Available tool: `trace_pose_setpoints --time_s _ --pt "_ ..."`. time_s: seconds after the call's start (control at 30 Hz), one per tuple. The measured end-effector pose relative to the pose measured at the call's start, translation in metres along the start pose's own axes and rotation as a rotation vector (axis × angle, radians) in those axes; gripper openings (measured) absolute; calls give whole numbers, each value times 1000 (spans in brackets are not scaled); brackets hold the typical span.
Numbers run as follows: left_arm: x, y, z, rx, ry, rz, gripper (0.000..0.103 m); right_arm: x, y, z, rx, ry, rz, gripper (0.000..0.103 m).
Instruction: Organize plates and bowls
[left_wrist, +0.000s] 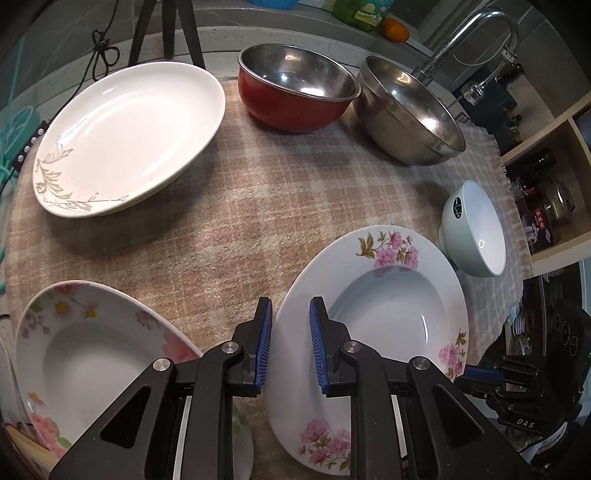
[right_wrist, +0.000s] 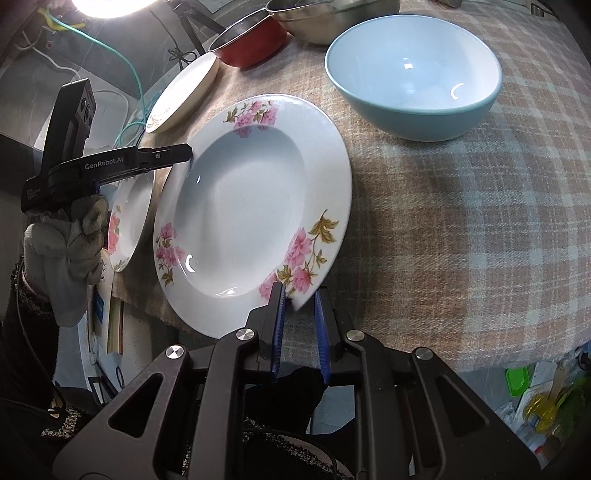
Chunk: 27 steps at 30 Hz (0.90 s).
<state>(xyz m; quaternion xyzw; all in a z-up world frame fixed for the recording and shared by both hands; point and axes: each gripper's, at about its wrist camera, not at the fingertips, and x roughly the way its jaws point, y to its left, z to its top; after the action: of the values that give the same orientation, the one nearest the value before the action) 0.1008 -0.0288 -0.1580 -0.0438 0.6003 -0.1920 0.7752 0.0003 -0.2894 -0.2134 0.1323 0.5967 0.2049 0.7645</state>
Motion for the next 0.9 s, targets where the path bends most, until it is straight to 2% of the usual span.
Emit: trace_pose_setpoints --time_s 0.33,0.37,0.4,0.43,0.47,0.53,0.6,0.7,0.9 --pt "-9 0 0 4 -34 23 19 -23 5 6 -32 -65 -65 18" --pt "-13 1 1 -1 -46 23 19 -25 5 7 -34 -73 -67 23" --pt "-16 3 2 -9 -58 23 20 -29 6 9 -36 -88 -70 34" --pt "-20 4 2 -18 -70 21 22 -32 7 10 -39 -102 -72 40" --pt "-24 7 3 -29 -81 18 27 -34 8 12 -43 -112 -74 47" --pt "-32 11 1 -51 -109 12 33 -39 12 17 -56 -132 -74 48" --pt "-39 15 -2 -72 -132 12 34 -41 17 21 -67 -145 -66 49" --pt "-50 22 -11 -115 -165 15 41 -42 28 29 -95 -162 -48 58" --pt "-73 42 -40 -242 -237 41 42 -31 50 44 -144 -151 -17 58"
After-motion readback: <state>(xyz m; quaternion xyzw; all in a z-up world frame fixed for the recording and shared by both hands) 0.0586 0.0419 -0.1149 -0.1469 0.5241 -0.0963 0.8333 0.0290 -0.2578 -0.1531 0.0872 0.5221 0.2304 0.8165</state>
